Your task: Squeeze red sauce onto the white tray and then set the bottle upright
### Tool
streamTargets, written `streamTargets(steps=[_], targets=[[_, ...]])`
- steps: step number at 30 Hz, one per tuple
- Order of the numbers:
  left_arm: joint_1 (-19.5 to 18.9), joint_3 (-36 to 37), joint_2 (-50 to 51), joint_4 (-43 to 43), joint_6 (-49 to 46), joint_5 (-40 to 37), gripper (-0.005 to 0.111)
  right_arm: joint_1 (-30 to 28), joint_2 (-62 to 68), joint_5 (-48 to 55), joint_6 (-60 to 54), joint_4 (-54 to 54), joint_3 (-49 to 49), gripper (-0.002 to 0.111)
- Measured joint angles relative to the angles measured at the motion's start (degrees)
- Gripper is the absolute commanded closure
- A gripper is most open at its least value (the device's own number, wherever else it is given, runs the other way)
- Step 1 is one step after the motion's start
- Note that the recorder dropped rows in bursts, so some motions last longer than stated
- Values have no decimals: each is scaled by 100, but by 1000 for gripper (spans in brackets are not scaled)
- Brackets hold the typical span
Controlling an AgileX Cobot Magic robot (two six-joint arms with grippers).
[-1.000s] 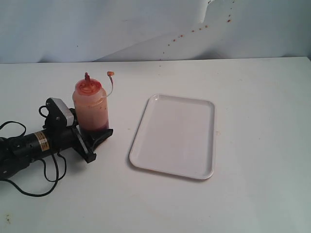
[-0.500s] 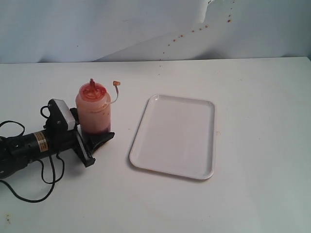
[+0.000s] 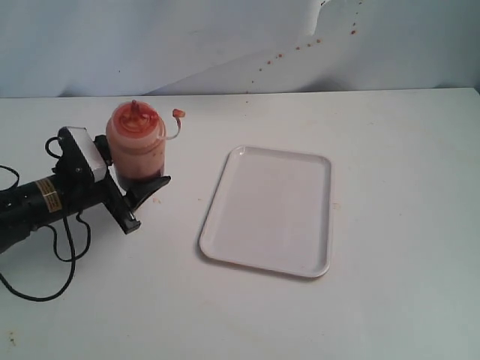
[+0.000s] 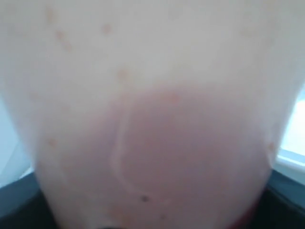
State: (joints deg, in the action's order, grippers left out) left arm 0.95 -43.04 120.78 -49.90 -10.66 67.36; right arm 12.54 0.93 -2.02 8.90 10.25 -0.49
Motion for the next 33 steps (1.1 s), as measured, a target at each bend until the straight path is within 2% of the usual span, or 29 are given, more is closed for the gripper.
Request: streamTargets(steps=[4,8,14,20,28,33], targets=[[0,9,-292,252,0,0,107,642,0,-16,-35,-203,-196,108],[29,-176,-513,186,0,-91,107,1023,0,-28,-59,-361,-489,108],[261,-391,-582,98,0,-609,107,1078,0,-65,-102,-610,-711,108],[465,-391,-582,-36,-37,-694,107,1078,0,-172,-350,-736,-722,108],[465,-391,-592,-245,-47,-827,107,1078,0,-1122,-810,-736,-722,108],[465,-391,-592,-256,-47,-827,107,1078,0,-1449,166,-736,-722,108]])
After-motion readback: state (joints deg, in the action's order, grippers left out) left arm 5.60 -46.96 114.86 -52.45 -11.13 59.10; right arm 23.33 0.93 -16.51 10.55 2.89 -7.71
